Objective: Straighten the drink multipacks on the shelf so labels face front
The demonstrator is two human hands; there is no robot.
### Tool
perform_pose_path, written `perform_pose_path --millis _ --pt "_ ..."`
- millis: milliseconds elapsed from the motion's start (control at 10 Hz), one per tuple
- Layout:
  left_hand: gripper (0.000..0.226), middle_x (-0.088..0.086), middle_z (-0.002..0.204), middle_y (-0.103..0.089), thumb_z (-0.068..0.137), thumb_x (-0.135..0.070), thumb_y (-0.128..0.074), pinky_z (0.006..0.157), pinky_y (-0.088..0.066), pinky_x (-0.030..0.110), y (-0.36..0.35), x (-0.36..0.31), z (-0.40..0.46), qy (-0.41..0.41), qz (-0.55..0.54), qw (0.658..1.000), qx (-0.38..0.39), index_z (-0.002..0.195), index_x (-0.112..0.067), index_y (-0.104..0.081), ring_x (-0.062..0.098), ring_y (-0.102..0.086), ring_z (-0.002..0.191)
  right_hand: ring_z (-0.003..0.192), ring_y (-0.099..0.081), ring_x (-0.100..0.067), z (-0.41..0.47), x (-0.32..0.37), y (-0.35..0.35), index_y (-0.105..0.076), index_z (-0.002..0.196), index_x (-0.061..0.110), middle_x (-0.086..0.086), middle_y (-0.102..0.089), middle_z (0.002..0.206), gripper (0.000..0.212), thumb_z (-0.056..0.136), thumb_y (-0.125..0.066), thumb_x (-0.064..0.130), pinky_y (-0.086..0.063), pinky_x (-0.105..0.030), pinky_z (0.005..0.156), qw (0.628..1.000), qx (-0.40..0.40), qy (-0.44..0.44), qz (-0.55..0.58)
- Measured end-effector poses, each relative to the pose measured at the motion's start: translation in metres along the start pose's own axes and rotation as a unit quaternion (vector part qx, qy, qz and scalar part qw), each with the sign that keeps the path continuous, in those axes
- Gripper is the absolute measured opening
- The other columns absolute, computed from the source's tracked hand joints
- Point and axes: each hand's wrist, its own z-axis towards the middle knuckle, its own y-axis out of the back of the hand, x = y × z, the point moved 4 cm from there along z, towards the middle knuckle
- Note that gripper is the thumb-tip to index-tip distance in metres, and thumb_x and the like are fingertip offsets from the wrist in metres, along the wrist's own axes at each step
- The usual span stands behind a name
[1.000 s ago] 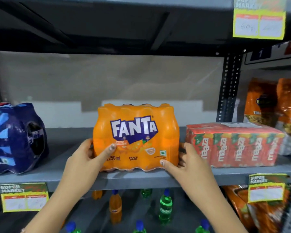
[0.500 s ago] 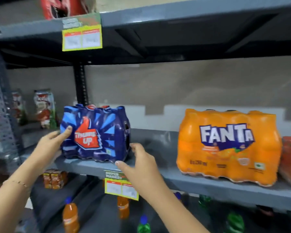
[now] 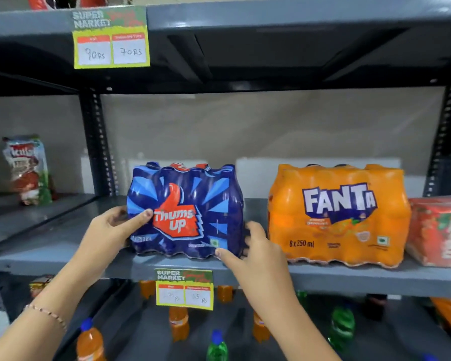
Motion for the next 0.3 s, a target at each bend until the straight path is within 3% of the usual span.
perform_pose_path --millis 100,200,300 --pt "0.081 -0.006 0.103 -0.083 0.045 -0.075 -0.086 0.088 -0.059 0.043 -0.008 0.002 -0.009 -0.008 -0.002 1.000 -0.019 0.109 -0.027 -0.074 0.019 -0.077 0.100 0.108 -0.068 -0.010 -0.001 -0.007 0.003 -0.046 0.125 0.028 0.007 -0.070 0.122 0.058 0.079 -0.078 0.045 -0.062 -0.035 0.082 1.000 0.002 -0.003 0.025" --pt "0.061 0.000 0.114 -0.075 0.082 -0.056 -0.073 0.082 -0.055 0.035 -0.022 0.000 -0.023 -0.018 0.019 0.997 -0.071 0.127 -0.016 -0.064 0.025 -0.072 0.108 0.109 -0.067 -0.013 -0.005 -0.008 0.008 -0.050 0.126 0.025 0.002 -0.069 0.124 0.055 0.082 -0.076 0.043 -0.061 -0.037 0.084 0.999 0.017 0.018 0.029" --pt "0.059 0.008 0.144 -0.060 0.097 -0.045 -0.062 0.100 -0.049 0.044 -0.040 -0.015 -0.050 -0.056 0.106 0.981 -0.153 0.146 -0.017 -0.047 0.028 -0.058 0.132 0.104 -0.065 -0.007 -0.020 -0.007 0.038 -0.057 0.126 0.022 0.002 -0.070 0.120 0.039 0.091 -0.067 0.036 -0.060 -0.036 0.084 0.997 -0.025 0.069 0.039"
